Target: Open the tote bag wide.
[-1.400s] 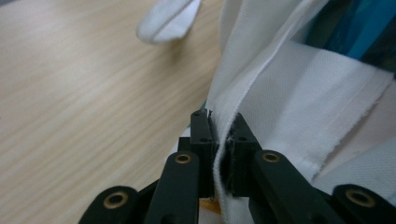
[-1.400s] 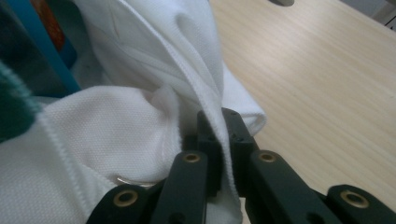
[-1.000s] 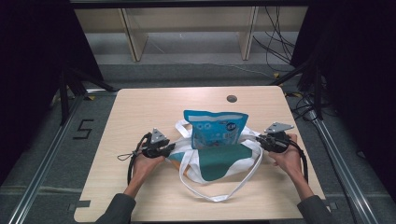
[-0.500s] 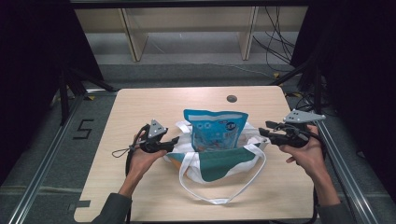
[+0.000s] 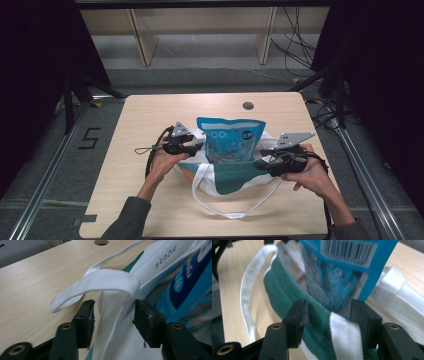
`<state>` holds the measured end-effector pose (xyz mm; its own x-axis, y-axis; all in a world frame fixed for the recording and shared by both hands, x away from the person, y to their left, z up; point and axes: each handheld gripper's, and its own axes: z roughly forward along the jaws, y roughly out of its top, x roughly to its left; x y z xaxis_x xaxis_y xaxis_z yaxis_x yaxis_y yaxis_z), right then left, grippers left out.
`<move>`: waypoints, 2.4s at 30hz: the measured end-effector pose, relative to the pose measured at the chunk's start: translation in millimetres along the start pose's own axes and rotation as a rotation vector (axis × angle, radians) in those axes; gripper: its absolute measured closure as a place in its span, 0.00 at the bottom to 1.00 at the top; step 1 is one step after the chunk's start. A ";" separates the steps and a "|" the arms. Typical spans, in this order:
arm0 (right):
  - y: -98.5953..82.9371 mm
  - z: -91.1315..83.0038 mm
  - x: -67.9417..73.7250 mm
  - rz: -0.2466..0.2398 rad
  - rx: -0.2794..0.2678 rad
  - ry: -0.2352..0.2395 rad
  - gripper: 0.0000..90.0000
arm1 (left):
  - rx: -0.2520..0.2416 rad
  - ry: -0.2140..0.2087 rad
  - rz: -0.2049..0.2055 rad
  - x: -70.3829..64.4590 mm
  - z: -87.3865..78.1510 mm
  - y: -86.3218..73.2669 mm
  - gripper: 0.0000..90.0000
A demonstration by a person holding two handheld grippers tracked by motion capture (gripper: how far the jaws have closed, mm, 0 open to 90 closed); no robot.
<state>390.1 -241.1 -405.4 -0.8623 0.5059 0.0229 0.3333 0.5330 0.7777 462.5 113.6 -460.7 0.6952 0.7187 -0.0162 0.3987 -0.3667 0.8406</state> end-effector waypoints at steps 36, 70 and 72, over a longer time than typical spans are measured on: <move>-11.3 -19.0 -5.6 0.025 -0.002 -0.117 0.62 | -0.052 -0.064 -0.114 -6.7 -41.9 10.0 0.66; -7.6 36.0 -56.5 0.103 0.118 -0.253 0.74 | 0.213 -0.187 0.294 -70.1 -13.1 -28.4 0.89; -3.6 37.7 -58.5 0.030 0.127 -0.291 0.88 | 0.214 -0.186 0.301 -70.2 -13.5 -29.7 0.89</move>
<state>453.7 -247.0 -433.2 -0.7122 0.6857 -0.1503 0.4175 0.5859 0.6945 393.7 82.0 -477.2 0.8881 0.4488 0.0995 0.2625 -0.6728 0.6917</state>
